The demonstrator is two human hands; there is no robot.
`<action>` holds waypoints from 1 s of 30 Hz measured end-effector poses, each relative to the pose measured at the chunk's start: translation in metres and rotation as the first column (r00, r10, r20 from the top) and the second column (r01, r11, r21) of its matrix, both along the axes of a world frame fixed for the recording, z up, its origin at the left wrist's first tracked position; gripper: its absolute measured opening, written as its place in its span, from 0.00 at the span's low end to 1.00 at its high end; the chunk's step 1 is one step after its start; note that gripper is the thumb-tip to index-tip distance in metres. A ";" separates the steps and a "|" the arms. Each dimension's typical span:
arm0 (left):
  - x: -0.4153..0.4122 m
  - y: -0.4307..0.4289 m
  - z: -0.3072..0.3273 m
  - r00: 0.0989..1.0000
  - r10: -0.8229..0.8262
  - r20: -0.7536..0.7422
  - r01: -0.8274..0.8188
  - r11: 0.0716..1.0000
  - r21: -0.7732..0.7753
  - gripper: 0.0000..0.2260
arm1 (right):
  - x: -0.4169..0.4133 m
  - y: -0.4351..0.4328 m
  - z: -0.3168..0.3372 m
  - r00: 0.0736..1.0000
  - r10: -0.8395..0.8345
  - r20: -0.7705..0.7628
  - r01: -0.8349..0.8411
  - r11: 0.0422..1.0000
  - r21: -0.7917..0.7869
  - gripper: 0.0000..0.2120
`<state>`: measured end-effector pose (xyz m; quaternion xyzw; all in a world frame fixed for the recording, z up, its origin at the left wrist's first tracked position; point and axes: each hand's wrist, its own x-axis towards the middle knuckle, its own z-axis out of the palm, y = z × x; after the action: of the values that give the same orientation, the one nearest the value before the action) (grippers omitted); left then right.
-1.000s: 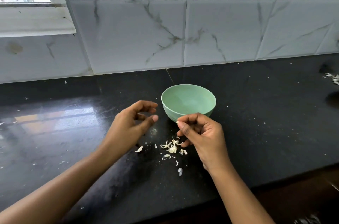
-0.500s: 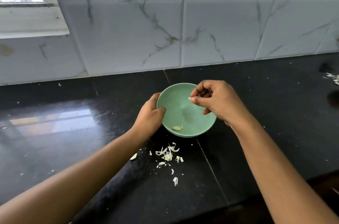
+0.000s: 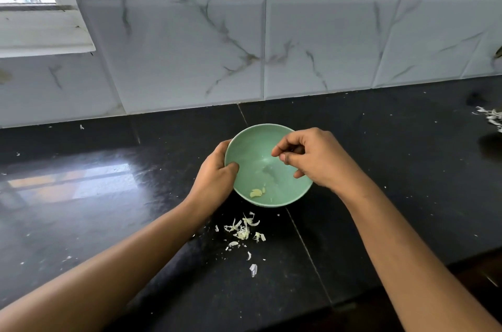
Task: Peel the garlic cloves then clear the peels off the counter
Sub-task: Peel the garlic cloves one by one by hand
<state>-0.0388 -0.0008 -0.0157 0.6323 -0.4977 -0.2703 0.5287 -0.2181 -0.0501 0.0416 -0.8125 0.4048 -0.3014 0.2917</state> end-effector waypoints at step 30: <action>0.122 0.097 0.009 0.716 -0.271 0.643 0.000 0.922 0.388 0.11 | 0.125 0.064 -0.049 0.788 0.319 -0.527 -0.497 0.835 -0.238 0.12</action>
<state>0.0830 0.0967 -0.0065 0.7338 -0.6447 -0.1426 0.1601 -0.0936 0.0138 -0.0078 -0.9688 0.2110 -0.0949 0.0891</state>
